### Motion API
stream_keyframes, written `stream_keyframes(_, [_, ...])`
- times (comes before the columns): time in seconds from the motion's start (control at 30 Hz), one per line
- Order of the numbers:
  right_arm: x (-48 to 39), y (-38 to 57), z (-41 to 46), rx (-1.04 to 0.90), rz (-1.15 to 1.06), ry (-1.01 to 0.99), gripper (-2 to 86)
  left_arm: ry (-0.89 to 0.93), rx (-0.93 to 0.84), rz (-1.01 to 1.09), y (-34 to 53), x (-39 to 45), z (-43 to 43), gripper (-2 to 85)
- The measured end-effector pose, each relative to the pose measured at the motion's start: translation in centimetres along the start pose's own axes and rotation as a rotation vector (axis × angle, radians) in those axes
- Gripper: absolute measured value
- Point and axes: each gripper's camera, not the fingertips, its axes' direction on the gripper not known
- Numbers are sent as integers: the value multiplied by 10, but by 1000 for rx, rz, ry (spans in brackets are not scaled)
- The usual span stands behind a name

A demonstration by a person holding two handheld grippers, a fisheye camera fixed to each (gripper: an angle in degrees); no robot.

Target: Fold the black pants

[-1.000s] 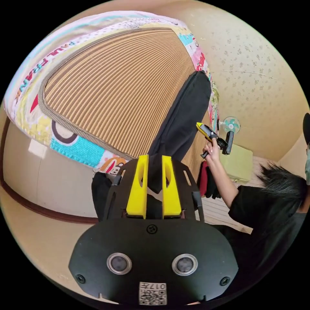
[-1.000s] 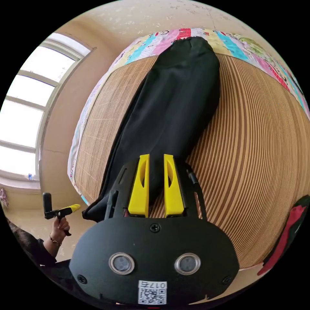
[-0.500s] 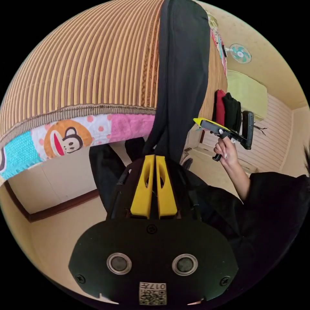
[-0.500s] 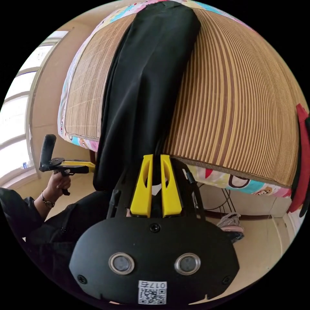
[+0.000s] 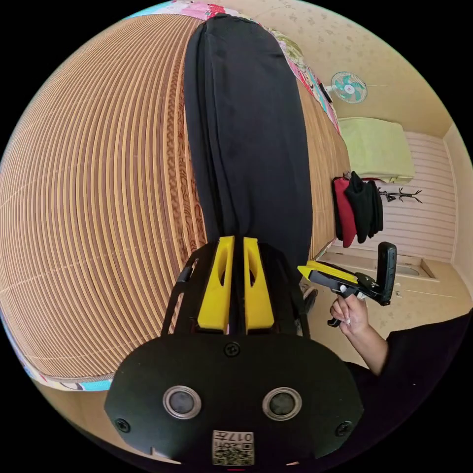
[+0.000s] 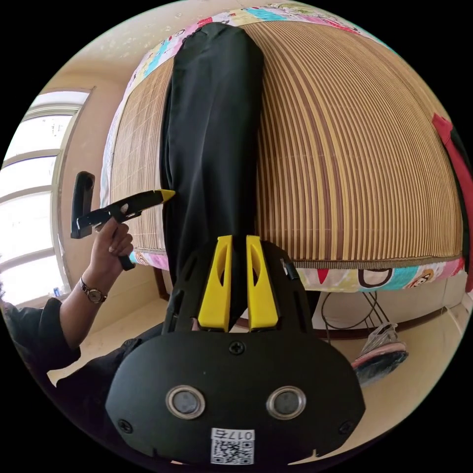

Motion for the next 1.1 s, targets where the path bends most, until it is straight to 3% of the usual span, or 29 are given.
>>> stream_keyframes(0.1, [2,6,-11,8,-23,-15,35,13,18,-23,10,4,-4,8])
stream_keyframes(0.17, [7,14,-26,36,-56,-49,31,182,132,-27,31,0,-30,-4])
stream_keyframes(0.23, [14,17,-30,37,-70,-48,30,229,229,-89,52,-11,-51,-7])
stream_keyframes(0.33, [33,12,-16,-63,-97,12,34,106,187,-170,71,-31,-52,-6])
stream_keyframes(0.5, [80,-4,-36,-11,-55,-171,73,277,163,-166,67,-40,-39,43])
stream_keyframes(0.67, [137,-18,-50,49,41,-402,80,175,51,-25,29,0,-11,78])
stream_keyframes(0.83, [151,-16,-50,26,56,-400,82,82,-21,-76,24,5,-1,21])
stream_keyframes(0.9, [158,-13,-51,27,60,-414,82,145,94,-29,39,8,-23,10])
stream_keyframes(0.97, [170,-11,-54,43,70,-430,83,183,228,-127,74,-8,-47,6])
stream_keyframes(1.1, [200,-18,-57,66,87,-515,92,85,141,-240,100,-34,-37,19])
